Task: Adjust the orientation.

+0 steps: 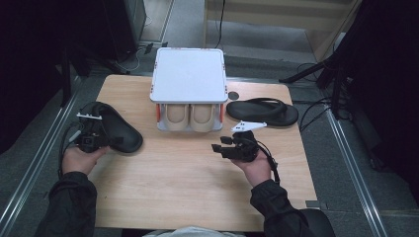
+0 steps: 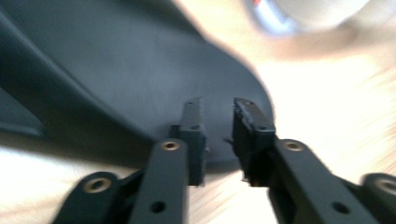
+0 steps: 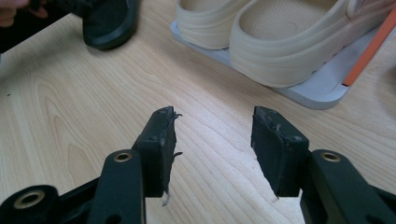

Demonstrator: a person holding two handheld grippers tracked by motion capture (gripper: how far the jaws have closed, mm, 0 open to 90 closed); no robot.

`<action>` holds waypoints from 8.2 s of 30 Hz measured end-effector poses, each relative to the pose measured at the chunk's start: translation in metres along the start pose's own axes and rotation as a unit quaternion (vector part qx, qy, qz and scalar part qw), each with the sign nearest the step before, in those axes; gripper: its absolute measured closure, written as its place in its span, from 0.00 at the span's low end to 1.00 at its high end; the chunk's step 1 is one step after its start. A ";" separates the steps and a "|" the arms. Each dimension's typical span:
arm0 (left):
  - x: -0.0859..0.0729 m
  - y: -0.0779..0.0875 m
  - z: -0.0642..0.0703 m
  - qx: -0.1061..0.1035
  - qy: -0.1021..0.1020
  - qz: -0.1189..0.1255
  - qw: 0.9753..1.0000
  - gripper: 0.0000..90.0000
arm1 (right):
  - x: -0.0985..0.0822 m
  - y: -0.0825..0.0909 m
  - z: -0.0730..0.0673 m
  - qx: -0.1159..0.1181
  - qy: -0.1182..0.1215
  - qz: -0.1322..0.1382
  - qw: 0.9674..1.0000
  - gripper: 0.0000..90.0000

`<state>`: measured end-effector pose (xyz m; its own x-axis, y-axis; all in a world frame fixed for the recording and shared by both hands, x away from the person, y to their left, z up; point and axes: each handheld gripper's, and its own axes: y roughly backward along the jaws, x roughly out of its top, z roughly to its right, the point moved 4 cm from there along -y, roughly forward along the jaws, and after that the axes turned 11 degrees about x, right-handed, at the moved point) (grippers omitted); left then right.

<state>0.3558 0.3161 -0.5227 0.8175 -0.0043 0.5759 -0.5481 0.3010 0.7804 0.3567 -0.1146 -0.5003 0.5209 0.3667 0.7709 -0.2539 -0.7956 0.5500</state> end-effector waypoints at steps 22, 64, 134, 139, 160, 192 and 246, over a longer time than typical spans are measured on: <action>0.026 -0.004 -0.063 0.089 0.064 0.019 0.994 0.52 | -0.009 0.008 -0.001 -0.018 -0.004 -0.002 1.000 0.56; 0.047 -0.038 -0.065 0.070 0.093 -0.020 0.993 0.74 | -0.029 0.030 0.006 -0.059 -0.028 0.006 0.998 0.56; -0.030 0.036 0.106 -0.063 -0.022 0.005 0.998 0.76 | 0.007 0.021 0.027 -0.056 -0.013 0.026 0.998 0.56; -0.038 0.028 0.122 -0.081 -0.044 -0.018 0.996 0.76 | 0.007 0.021 0.027 -0.055 -0.014 0.027 0.998 0.56; -0.050 -0.028 0.162 -0.092 -0.069 -0.044 0.992 0.76 | 0.009 0.024 0.026 -0.067 0.000 0.033 0.997 0.57; -0.034 -0.008 0.134 -0.093 -0.070 -0.023 0.993 0.46 | 0.004 0.032 0.048 -0.079 -0.044 0.006 0.996 0.58; -0.034 0.001 0.100 -0.075 -0.053 -0.017 0.996 0.43 | 0.033 0.016 0.170 -0.169 -0.143 0.010 0.975 1.00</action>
<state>0.3097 0.2206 -0.5175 0.8079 -0.1153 0.5780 -0.4812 0.4371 0.7598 0.5080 -0.1972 -0.5201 0.7059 0.1647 0.6889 -0.4959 -0.5795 0.6467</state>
